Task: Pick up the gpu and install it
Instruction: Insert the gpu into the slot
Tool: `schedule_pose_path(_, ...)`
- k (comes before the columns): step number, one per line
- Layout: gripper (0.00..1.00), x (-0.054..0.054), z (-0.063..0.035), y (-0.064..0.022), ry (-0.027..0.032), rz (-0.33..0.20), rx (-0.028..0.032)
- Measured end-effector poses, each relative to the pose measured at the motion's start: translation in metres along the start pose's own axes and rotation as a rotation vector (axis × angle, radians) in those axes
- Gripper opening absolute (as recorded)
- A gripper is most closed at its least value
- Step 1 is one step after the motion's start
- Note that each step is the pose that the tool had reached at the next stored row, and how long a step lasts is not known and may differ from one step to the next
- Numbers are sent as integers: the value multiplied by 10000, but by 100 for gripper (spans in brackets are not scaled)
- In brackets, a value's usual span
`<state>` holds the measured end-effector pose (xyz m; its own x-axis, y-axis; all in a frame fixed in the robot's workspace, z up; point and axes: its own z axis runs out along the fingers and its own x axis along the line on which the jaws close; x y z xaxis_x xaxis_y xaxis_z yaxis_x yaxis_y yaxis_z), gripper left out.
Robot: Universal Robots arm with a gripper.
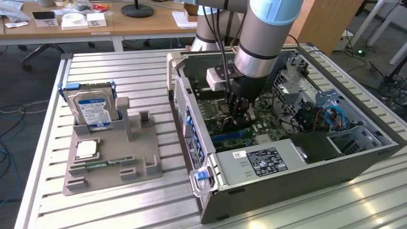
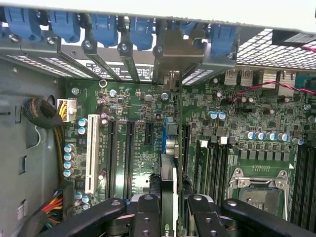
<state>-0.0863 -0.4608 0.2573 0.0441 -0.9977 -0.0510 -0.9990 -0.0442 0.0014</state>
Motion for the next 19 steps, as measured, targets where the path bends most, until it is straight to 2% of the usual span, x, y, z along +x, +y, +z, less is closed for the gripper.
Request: schedule_pose_path(19,26,-10,35,13,-5,-56,0)
